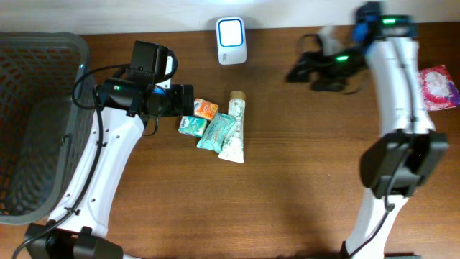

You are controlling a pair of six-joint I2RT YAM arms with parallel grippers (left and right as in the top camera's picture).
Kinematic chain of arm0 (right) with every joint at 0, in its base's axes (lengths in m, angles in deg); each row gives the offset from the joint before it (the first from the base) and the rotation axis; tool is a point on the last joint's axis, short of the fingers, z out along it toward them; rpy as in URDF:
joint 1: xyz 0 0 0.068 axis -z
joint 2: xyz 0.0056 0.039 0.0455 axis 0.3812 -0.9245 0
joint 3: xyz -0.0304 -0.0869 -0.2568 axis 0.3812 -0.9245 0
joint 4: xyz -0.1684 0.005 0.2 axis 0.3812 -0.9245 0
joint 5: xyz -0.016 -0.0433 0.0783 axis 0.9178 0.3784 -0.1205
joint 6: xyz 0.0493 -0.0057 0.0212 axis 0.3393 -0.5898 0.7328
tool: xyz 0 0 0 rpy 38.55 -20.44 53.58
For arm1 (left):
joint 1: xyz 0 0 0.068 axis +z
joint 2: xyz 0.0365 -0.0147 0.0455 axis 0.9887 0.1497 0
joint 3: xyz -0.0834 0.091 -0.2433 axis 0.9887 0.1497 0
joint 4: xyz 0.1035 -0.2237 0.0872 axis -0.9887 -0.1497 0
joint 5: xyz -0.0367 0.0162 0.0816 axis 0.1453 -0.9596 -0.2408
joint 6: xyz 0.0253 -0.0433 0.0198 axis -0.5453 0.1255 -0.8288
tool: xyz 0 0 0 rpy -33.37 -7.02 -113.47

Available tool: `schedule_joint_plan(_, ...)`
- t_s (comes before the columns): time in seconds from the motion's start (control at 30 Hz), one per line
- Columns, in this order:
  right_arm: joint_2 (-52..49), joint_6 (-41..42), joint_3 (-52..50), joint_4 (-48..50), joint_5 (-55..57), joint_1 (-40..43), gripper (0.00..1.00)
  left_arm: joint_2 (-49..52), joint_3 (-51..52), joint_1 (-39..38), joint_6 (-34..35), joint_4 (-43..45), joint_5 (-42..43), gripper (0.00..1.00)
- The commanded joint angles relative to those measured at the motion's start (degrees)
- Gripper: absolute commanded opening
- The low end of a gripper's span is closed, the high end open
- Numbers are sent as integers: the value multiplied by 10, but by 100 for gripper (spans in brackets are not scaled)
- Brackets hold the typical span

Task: Scan the item barcode

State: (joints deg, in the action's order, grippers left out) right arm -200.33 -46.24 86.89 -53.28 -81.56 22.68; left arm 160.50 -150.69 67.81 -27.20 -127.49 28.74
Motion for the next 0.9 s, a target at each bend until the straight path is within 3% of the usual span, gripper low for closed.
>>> schedule_joint_plan(0.0,-25,23,-16,31,48,-96,94,-2,-1,0,-3,-1,-2,99)
schedule_joint_plan(0.07,-54,139,-17,70,165,-168,77,-1,-1,0,-3,-1,-2,99)
schedule_joint_plan(0.13,-72,191,-17,89,210,-199,71,-2,-1,0,-3,-1,-2,99)
schedule_joint_plan(0.27,-113,235,-20,134,239,-229,56,-1,-1,0,-3,-1,-2,99)
schedule_joint_plan(0.5,-162,252,-26,141,294,-233,45,-1,-1,0,-3,-1,-2,99)
schedule_joint_plan(0.6,-162,252,-26,71,448,-219,44,-1,-1,0,-3,-1,-2,99)
schedule_joint_plan(0.7,-161,252,-14,-1,529,-162,44,-1,-1,0,-3,-1,-2,99)
schedule_joint_plan(0.73,-161,252,9,-37,517,-138,45,-1,-1,0,-3,-1,-2,99)
schedule_joint_plan(0.8,-161,252,66,-104,462,-122,58,-1,-1,0,-3,-1,-2,99)
schedule_joint_plan(0.87,-161,252,87,-134,417,-129,61,-1,-1,0,-3,-1,-2,99)
